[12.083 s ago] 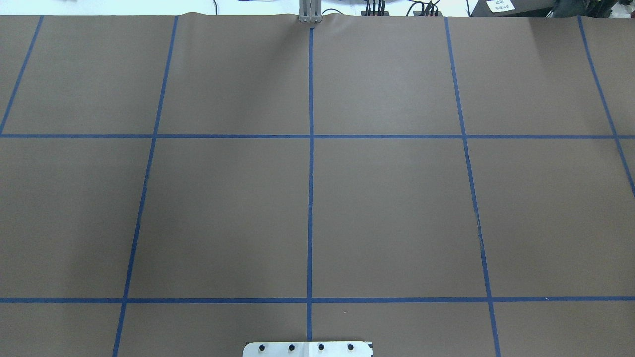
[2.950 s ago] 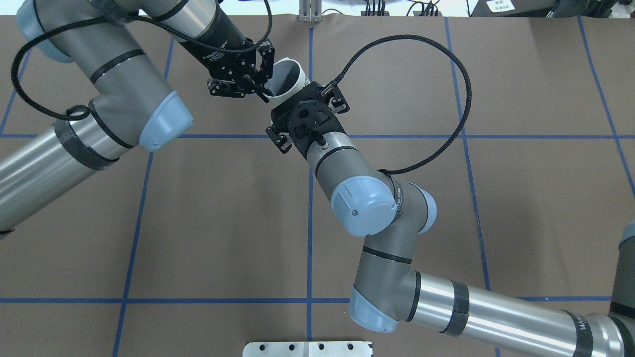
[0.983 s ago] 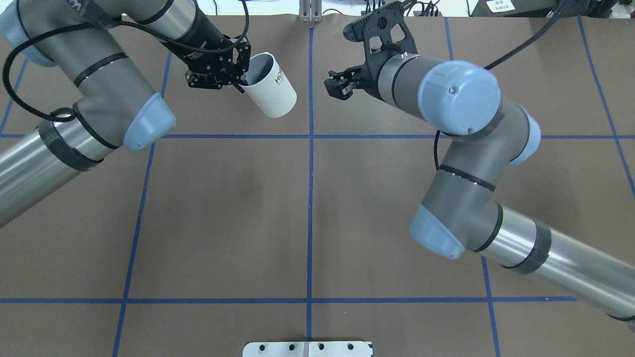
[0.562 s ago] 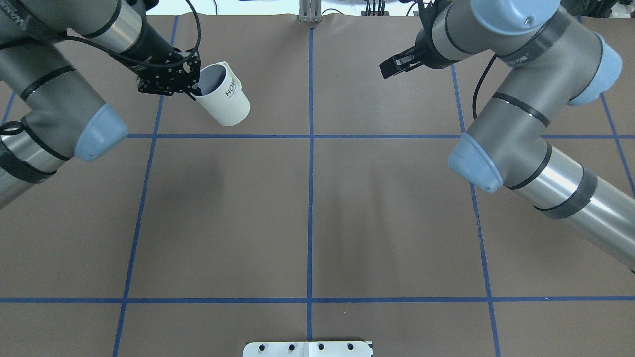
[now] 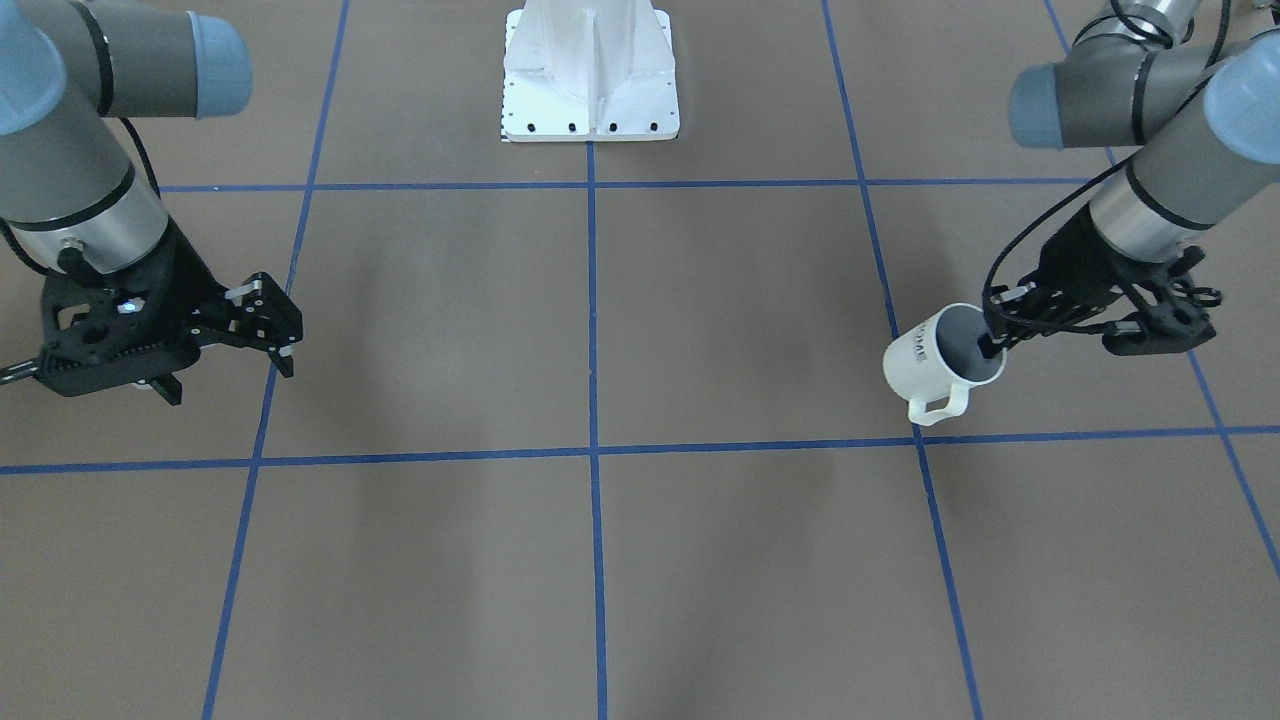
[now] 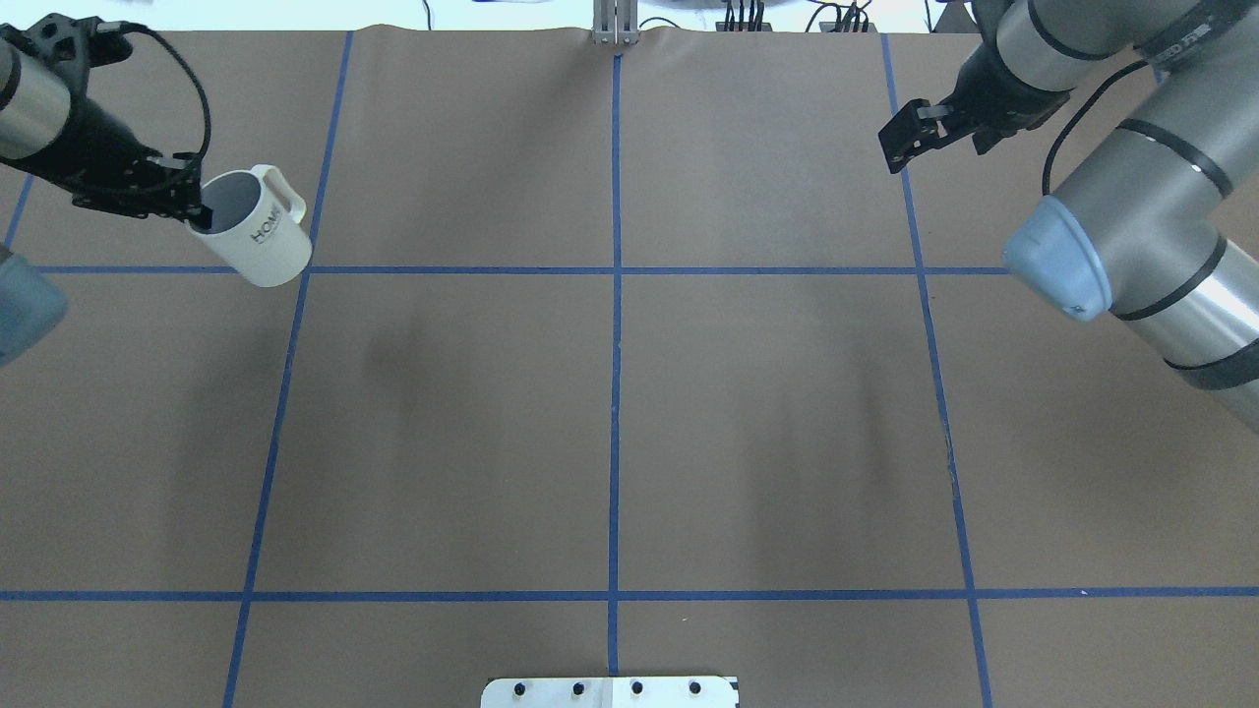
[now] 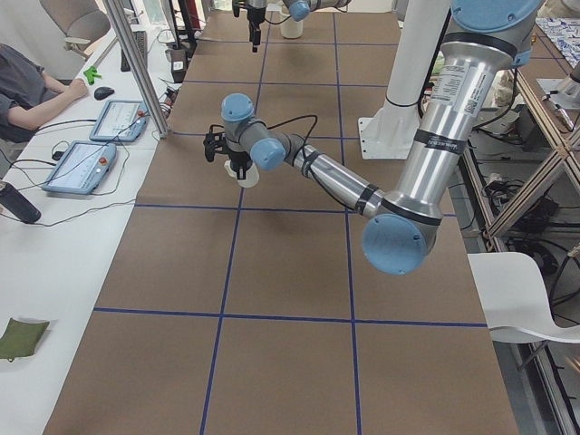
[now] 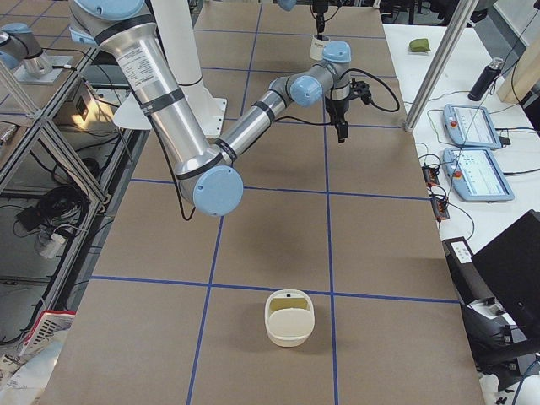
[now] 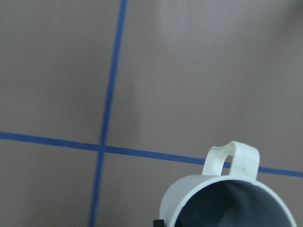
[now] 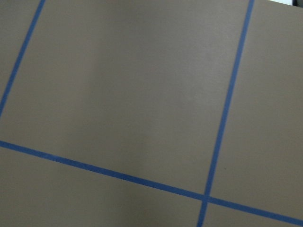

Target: Left arm hands cup to right arm to dump lemon

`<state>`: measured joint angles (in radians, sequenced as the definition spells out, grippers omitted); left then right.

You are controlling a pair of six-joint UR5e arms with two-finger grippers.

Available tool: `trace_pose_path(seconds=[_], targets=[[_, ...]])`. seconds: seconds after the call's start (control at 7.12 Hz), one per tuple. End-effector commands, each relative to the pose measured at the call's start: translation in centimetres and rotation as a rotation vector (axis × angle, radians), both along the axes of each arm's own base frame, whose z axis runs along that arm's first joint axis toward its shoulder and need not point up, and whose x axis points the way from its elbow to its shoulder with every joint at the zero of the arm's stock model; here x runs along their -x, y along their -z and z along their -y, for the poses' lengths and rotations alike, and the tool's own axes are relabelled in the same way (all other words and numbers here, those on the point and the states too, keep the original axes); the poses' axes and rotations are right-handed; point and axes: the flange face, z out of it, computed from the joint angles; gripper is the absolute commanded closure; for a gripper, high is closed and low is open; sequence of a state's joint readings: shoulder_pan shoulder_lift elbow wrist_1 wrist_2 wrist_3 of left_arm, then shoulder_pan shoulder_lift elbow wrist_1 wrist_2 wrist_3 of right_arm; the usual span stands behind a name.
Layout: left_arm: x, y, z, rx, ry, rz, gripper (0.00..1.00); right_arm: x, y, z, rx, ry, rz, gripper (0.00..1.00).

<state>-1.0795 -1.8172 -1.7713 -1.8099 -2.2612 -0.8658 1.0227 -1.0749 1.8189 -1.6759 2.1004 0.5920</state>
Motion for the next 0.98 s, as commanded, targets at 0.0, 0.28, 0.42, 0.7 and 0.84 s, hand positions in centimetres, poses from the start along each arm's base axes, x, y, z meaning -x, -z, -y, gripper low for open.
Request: trace_pose_path(seconds=[0.0,0.28,0.42,0.7,0.84], targets=[[3.0,-8.7,-2.8,-0.099,-0.120,0.143,1.00,-6.1,-4.7,0.9,0.069,0.015,-0.005,0.00],[3.3,-12.3,-3.2,-0.104,-0.180,0.179,1.00,-13.5,-9.4,1.9,0.023,0.158,-0.072,0.00],[3.2,-13.5,-3.0,-0.104,-0.182,0.180,1.00,-16.7,-11.1,2.2,0.016,0.213,-0.104,0.00],[2.9,-15.8,-2.6,-0.140,-0.179,0.153,1.00,-20.0,-15.1,1.8,0.085,0.192,-0.066,0.00],[2.8,-15.6,-2.6,-0.144,-0.179,0.150,0.60,-21.1,-15.5,1.6,0.093,0.177,-0.046,0.00]])
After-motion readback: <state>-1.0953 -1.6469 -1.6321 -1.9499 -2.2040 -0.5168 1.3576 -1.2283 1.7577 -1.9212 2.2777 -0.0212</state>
